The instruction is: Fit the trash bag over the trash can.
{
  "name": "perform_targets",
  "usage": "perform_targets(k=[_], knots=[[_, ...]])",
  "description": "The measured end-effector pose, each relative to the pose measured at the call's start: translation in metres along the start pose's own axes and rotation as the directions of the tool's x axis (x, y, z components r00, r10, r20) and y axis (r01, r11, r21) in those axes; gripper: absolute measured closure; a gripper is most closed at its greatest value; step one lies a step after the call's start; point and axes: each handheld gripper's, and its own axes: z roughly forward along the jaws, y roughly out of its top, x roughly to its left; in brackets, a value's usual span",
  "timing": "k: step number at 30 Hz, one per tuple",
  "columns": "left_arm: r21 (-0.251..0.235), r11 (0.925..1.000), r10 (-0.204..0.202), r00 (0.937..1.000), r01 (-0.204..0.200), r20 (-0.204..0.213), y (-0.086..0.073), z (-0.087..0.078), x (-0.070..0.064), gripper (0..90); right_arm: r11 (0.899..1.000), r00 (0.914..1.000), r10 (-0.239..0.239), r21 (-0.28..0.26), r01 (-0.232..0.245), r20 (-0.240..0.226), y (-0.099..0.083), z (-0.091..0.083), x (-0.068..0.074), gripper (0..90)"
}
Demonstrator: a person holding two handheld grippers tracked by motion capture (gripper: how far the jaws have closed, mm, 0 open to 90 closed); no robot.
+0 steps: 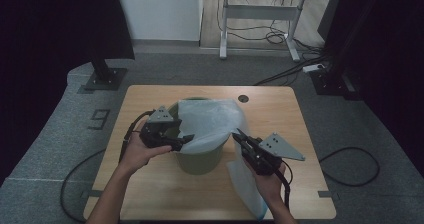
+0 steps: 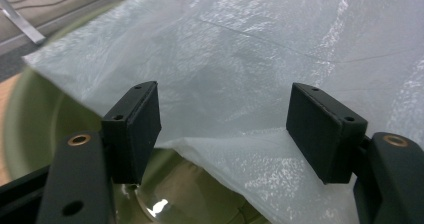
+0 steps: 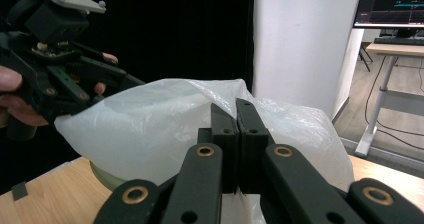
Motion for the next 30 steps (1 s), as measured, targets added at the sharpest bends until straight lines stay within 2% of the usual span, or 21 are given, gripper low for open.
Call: perform_targets(k=[5,8,17,19,23,24,30], knots=[[0.007,1.0000,-0.006,1.0000,0.006,-0.003,-0.004,0.005,0.000,29.4,1.000,1.0000,0.005,0.000,-0.005,-0.002,-0.001,0.002,0.001,87.3],[0.004,1.0000,-0.009,0.9999,0.009,0.010,-0.006,0.007,0.000,29.4,1.000,1.0000,0.003,0.000,-0.003,-0.002,-0.001,0.003,0.001,87.3],[-0.038,0.9993,-0.005,0.9966,0.008,0.082,-0.003,0.004,0.000,28.7,1.000,1.0000,0.001,0.007,-0.001,0.003,-0.001,0.005,0.000,87.3],[-0.058,0.9983,0.004,0.9966,0.001,0.082,0.002,-0.003,0.002,28.6,1.000,1.0000,-0.001,0.009,0.001,0.005,-0.001,0.006,-0.001,87.2],[-0.108,0.9938,-0.011,0.9944,0.023,0.105,0.008,-0.016,0.003,28.6,1.000,0.9999,-0.004,0.016,0.004,0.010,-0.001,0.009,-0.001,87.3],[-0.120,0.9927,0.000,0.9946,0.012,0.104,0.010,-0.022,0.000,28.7,1.000,0.9999,-0.005,0.023,0.005,0.011,-0.001,0.012,-0.001,87.3],[-0.128,0.9916,0.029,0.9952,-0.017,0.094,0.010,-0.032,-0.009,28.4,0.999,0.9999,0.002,0.039,-0.002,0.012,-0.002,0.022,0.000,87.3]])
